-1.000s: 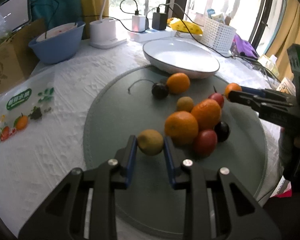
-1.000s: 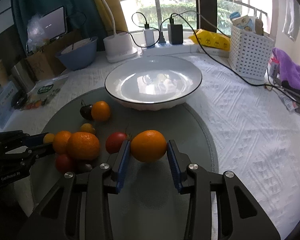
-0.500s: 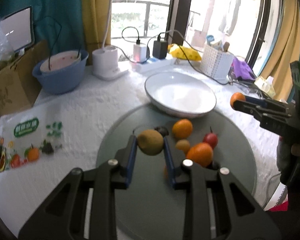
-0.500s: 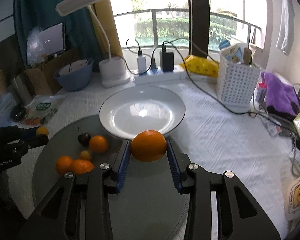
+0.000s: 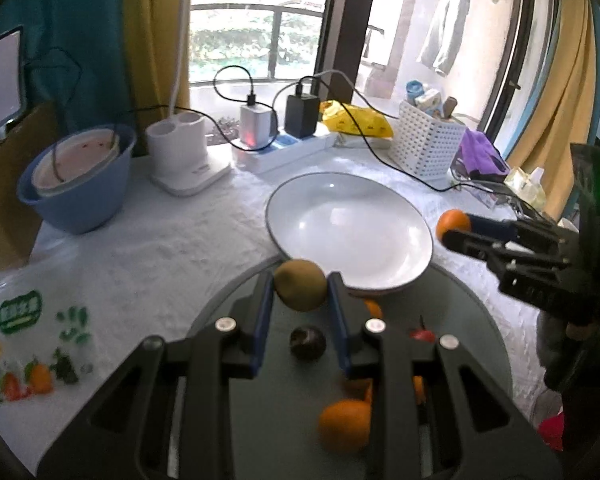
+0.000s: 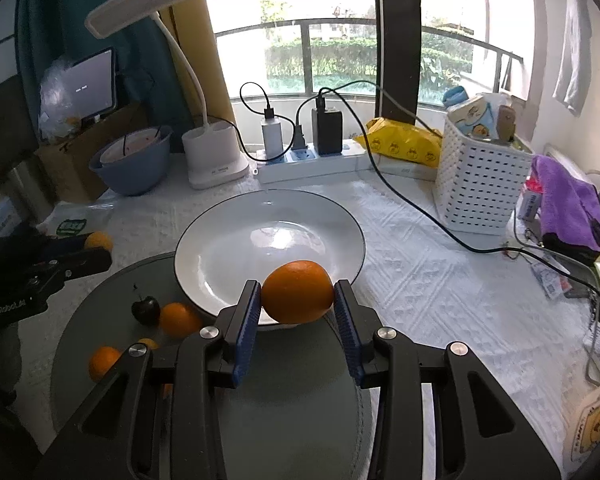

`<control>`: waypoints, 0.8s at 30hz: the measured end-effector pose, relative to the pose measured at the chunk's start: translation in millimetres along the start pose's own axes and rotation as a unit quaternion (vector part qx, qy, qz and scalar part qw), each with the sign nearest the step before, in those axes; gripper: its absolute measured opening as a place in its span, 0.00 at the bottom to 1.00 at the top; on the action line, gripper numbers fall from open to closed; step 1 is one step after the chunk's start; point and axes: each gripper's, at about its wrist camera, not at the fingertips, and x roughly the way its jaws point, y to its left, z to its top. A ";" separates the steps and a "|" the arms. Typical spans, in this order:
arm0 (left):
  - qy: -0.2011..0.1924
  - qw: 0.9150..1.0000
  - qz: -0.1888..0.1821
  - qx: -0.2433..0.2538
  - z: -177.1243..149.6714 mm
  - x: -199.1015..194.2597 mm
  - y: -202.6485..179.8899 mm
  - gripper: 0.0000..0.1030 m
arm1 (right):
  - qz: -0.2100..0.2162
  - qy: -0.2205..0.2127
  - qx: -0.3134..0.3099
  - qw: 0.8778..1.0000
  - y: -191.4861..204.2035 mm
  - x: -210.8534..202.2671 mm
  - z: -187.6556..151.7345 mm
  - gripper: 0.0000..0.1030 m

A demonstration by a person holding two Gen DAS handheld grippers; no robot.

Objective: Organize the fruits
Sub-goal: 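Carry both fruits over the white plate and open both tools to drop them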

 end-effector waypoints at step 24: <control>0.030 0.999 -0.036 0.022 27.0 55.1 -18.2 0.34 | 0.012 0.015 0.009 1.000 -3.4 34.1 14.6 0.41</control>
